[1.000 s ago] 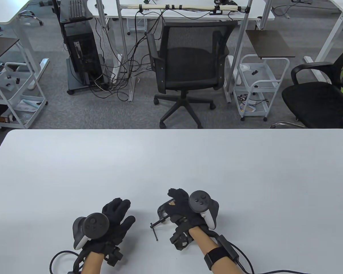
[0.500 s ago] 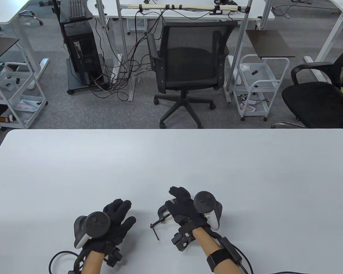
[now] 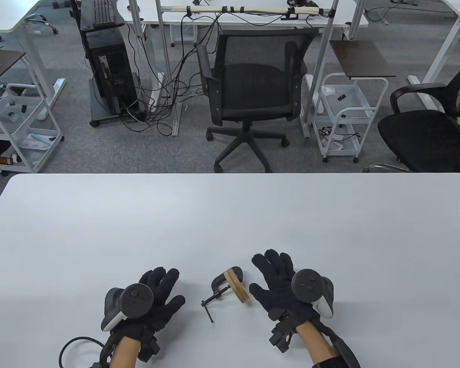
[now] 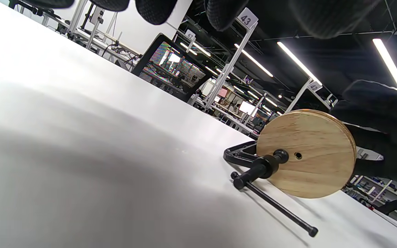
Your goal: Screw the clamp shut
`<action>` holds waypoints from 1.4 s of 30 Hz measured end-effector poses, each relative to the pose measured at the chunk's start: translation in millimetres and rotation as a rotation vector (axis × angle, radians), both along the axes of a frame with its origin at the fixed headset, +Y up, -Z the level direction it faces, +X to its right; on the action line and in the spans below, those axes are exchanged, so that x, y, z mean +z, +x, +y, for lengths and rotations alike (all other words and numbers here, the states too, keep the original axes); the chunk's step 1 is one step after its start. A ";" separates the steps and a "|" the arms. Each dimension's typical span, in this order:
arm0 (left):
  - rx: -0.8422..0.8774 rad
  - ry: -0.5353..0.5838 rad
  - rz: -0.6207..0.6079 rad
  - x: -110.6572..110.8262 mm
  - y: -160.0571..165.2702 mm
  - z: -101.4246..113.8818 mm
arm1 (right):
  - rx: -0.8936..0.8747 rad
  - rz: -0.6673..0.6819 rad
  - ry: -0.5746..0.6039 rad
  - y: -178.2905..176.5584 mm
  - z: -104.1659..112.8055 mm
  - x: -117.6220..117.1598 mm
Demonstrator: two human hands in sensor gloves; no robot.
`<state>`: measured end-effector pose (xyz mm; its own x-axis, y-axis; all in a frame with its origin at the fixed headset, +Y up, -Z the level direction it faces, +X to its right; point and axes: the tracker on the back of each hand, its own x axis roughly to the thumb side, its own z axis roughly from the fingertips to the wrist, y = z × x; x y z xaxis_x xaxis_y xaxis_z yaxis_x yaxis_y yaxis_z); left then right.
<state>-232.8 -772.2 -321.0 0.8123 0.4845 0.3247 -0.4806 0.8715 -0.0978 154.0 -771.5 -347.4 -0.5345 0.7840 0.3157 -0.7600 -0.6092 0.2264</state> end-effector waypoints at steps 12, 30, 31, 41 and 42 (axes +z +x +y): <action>-0.182 0.013 0.021 2.9 5.8 4.0 | 0.305 -0.061 0.074 40.2 4.1 11.1; -0.353 0.028 0.130 -0.5 0.5 -1.8 | 0.611 -0.110 0.009 38.4 -10.4 -0.8; -0.352 0.022 0.136 -0.9 -0.7 -3.2 | 0.615 -0.113 0.011 38.4 -10.4 -0.6; -0.363 0.003 0.148 -3.1 -2.7 -6.5 | 0.627 -0.099 -0.016 35.9 -12.0 0.7; -0.363 0.005 0.146 -3.2 -2.4 -6.4 | 0.629 -0.097 -0.020 35.6 -12.7 0.7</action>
